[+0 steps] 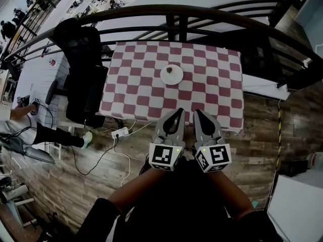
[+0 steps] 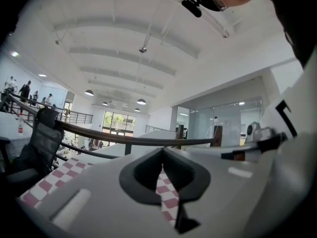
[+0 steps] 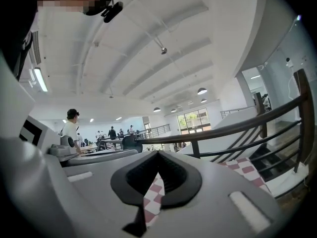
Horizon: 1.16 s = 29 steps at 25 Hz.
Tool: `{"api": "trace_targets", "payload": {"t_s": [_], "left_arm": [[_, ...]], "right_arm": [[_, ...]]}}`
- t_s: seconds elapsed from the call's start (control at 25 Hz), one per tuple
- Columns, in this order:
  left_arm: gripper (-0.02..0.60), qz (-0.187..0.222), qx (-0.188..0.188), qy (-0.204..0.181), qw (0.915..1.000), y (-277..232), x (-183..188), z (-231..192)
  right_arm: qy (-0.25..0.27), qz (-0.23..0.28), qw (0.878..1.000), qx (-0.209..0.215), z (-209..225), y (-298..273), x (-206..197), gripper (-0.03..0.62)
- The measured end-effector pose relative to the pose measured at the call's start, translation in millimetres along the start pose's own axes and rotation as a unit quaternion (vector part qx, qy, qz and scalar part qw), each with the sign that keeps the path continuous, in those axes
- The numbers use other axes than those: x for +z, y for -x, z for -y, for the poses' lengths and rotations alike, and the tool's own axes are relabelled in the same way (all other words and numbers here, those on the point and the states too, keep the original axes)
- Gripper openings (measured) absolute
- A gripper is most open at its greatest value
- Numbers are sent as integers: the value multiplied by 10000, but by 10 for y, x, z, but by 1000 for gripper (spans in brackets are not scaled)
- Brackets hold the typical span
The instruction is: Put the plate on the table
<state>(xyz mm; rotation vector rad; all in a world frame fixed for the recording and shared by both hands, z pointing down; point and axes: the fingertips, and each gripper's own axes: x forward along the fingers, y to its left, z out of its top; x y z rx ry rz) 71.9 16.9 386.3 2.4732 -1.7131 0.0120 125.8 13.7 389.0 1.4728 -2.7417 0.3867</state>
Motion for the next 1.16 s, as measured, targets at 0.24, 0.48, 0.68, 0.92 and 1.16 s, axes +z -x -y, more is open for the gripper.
{"api": "trace_targets", "payload": {"t_s": [0.24, 0.48, 0.68, 0.92, 1.16], "left_arm": [[8, 66, 123, -9, 9999, 193, -102, 167], [8, -8, 134, -28, 9999, 300, -198, 231], [8, -35, 116, -81, 9999, 353, -229, 287], [8, -108, 61, 52, 9999, 416, -268, 334], [8, -130, -8, -74, 9999, 423, -273, 418]], "right_arm": [[539, 12, 9984, 170, -176, 178, -62, -2], [769, -149, 9968, 134, -218, 276, -185, -2], [936, -157, 9954, 100, -262, 355, -199, -2], [1119, -236, 9934, -26, -260, 431, -253, -2], [1314, -215, 9910, -96, -264, 500, -241, -2]]}}
